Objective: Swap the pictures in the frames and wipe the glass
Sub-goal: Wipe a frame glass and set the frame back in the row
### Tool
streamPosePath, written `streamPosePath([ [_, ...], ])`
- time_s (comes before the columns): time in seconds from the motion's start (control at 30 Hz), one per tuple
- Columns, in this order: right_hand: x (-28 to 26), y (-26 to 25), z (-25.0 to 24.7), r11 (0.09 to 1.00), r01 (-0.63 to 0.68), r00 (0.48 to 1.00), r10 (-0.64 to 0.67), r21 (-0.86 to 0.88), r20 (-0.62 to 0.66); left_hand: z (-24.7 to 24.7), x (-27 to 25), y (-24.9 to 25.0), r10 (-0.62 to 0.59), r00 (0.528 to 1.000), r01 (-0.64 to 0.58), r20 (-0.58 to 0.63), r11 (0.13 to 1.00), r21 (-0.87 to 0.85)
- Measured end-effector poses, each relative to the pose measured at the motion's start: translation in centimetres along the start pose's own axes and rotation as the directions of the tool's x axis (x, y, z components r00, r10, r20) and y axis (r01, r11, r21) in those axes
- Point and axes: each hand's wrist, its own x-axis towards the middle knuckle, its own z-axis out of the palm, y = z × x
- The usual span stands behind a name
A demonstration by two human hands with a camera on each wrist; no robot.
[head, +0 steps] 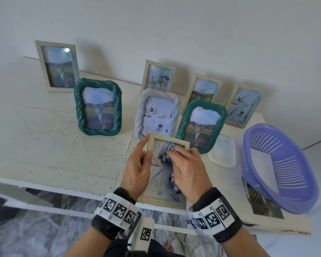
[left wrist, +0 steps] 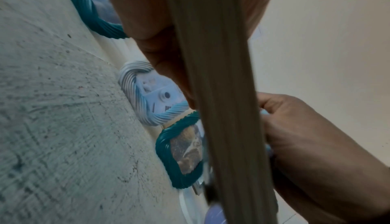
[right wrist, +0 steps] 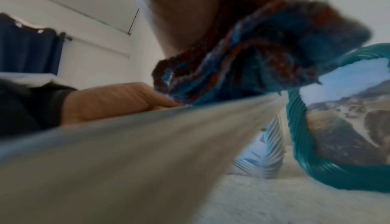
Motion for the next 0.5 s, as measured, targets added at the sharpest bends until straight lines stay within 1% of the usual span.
streamPosePath([
  [0.03,0.2,-0.4,-0.2,1.000,0.017,1.000,-0.016,0.021,-0.019,0.0,0.0,0.3,-0.001,1.000,0.002,0.004,1.000,-0.023],
  [0.1,-0.1,-1.4,-0.7,0.991,0.118,0.993,-0.117,0.055,-0.019,-0.2,0.1,0.3,-0.007,1.000,0.007,0.006,0.999,-0.051],
  [0.17,-0.9,-1.7,-1.1,0.969,0.244,0.967,-0.247,0.048,0.063,-0.3,0.3,0.1,-0.014,1.000,0.014,-0.011,0.999,-0.032],
  [0.2,-1.3,-1.4,-0.9,0.963,0.266,0.954,-0.270,0.044,0.134,-0.4,0.3,0.0,-0.007,1.000,0.007,-0.019,1.000,-0.016],
  [0.23,-1.5,-0.6,-0.7,0.968,0.249,0.944,-0.249,0.029,0.217,-0.4,0.3,0.0,0.008,1.000,-0.008,-0.023,1.000,-0.005],
  [0.27,-1.4,0.3,-0.4,0.980,0.200,0.937,-0.192,0.002,0.292,-0.4,0.1,0.0,0.019,1.000,-0.019,-0.020,1.000,0.000],
  [0.3,-1.2,1.2,-0.1,0.991,0.133,0.939,-0.117,-0.029,0.324,-0.4,-0.1,0.0,0.024,1.000,-0.024,-0.015,1.000,0.004],
  [0.37,-0.6,2.1,0.1,0.999,-0.007,0.962,0.021,-0.052,0.273,-0.1,-0.3,0.4,0.029,1.000,-0.029,-0.001,1.000,0.010],
  [0.4,-0.2,1.8,-0.1,0.998,-0.040,0.972,0.051,-0.053,0.229,0.1,-0.4,0.6,0.030,1.000,-0.030,0.001,0.999,0.013],
  [0.43,0.2,1.2,-0.2,0.997,-0.048,0.983,0.057,-0.052,0.173,0.2,-0.3,0.8,0.030,1.000,-0.030,-0.002,0.999,0.015],
  [0.5,0.4,0.1,-0.3,1.000,-0.006,0.998,0.006,-0.002,0.069,0.2,0.0,0.9,0.022,1.000,-0.022,-0.011,1.000,0.003],
])
